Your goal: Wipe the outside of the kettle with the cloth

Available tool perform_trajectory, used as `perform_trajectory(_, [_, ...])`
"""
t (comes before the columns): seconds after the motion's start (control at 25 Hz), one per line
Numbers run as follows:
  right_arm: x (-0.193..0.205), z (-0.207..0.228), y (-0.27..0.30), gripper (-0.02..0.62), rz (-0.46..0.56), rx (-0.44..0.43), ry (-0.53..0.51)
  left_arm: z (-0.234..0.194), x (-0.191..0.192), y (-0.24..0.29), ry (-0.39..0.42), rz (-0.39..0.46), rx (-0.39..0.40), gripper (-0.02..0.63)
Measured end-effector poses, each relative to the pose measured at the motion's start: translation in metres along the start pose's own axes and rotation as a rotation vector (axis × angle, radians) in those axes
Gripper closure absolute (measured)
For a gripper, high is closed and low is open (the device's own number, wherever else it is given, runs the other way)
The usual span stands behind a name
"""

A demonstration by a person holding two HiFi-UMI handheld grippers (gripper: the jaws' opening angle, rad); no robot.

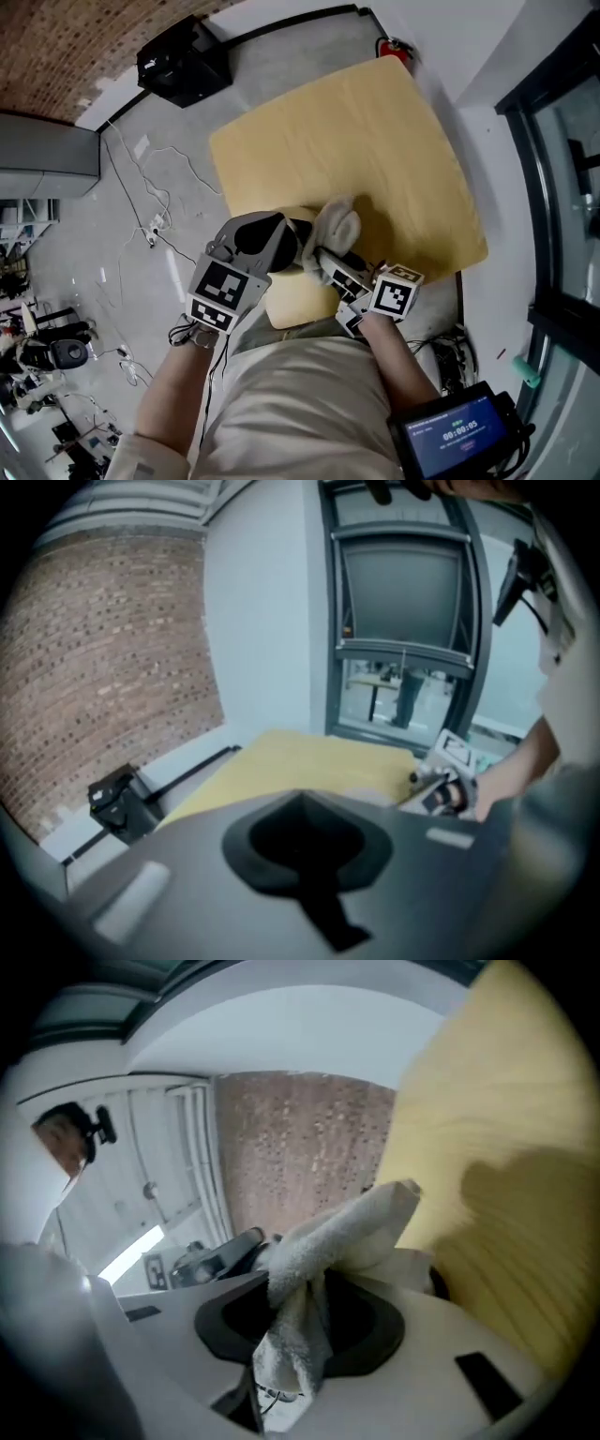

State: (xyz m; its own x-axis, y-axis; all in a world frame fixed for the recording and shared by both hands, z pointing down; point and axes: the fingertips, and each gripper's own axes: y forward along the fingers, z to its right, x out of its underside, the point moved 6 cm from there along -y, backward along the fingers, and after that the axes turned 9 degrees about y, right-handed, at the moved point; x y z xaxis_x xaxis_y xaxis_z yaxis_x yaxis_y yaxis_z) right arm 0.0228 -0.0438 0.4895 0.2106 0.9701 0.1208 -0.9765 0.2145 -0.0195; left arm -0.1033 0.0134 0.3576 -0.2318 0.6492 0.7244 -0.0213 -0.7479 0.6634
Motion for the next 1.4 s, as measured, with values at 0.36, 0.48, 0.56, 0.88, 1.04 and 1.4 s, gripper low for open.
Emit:
perform_trajectory(0.36, [0.044, 0.031, -0.004, 0.451, -0.29, 0.086, 0.081, -0.019, 0.012, 0.007, -0.204, -0.038, 0.059, 0.607])
perform_trajectory(0.48, [0.021, 0.045, 0.005, 0.451, -0.128, 0.078, 0.134, -0.031, 0.018, 0.007, -0.267, -0.067, 0.062, 0.606])
perform_trajectory(0.56, [-0.013, 0.059, 0.017, 0.451, -0.008, 0.049, 0.125, -0.038, 0.02, 0.006, -0.344, -0.077, 0.046, 0.606])
perform_trajectory(0.88, [-0.06, -0.003, 0.084, 0.453, -0.069, 0.064, 0.024, -0.04, 0.035, -0.02, -0.565, -0.012, -0.187, 0.607])
perform_trajectory(1.04, [-0.001, -0.004, 0.031, 0.451, -0.114, 0.051, 0.158, -0.041, 0.035, -0.02, -0.488, -0.06, -0.229, 0.607])
perform_trajectory(1.4, [0.095, -0.002, 0.042, 0.451, -0.511, -0.003, 0.273, -0.047, 0.036, -0.021, -0.52, -0.059, -0.159, 0.607])
